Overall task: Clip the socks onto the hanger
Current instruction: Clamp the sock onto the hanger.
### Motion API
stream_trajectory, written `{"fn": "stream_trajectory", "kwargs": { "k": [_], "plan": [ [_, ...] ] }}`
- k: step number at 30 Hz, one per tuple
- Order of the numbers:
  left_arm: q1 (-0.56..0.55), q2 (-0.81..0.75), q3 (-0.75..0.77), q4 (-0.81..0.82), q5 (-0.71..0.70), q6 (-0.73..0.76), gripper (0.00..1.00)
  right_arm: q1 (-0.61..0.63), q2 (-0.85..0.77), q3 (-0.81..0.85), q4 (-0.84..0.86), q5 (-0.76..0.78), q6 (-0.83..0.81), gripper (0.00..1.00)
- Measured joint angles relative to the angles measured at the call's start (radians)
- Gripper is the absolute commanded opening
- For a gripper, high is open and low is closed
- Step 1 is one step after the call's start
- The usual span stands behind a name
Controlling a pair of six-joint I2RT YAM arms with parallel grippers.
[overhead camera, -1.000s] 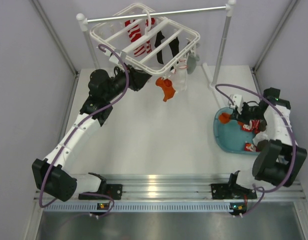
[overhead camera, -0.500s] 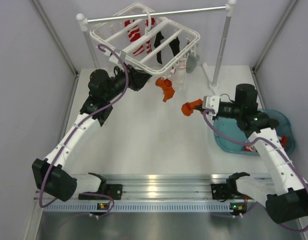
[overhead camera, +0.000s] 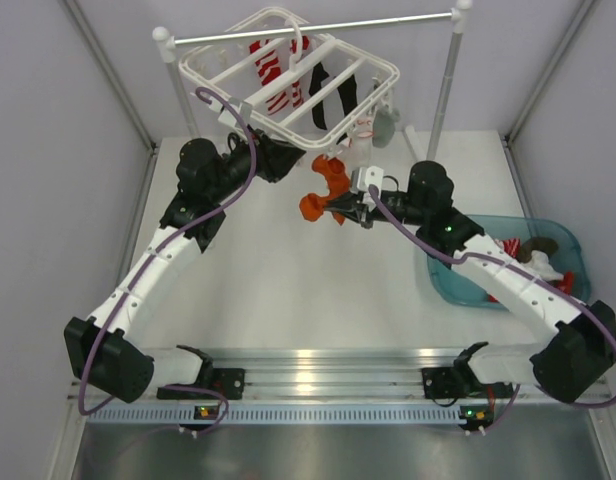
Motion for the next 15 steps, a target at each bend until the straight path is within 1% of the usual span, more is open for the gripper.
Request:
{"fn": "stream_trajectory", "kwargs": {
  "k": [2, 6, 11, 15],
  "plan": [
    [0.0, 0.0, 0.0, 0.0, 0.002, 0.0, 0.0, 0.006, 0.024, 0.0, 0.054, 0.01, 0.028, 0.0],
    [0.0, 0.0, 0.0, 0.0, 0.006, 0.0, 0.0, 0.006, 0.092, 0.03, 0.114, 0.033, 0.033, 0.0],
    [0.001, 0.0, 0.0, 0.0, 0.021, 0.0, 0.0, 0.006, 0.151, 0.06, 0.143, 0.048, 0.016, 0.0],
    [0.003, 0.0, 0.0, 0.0, 0.033, 0.001, 0.0, 0.006, 0.166, 0.072, 0.159, 0.056, -0.012, 0.0]
  ]
}}
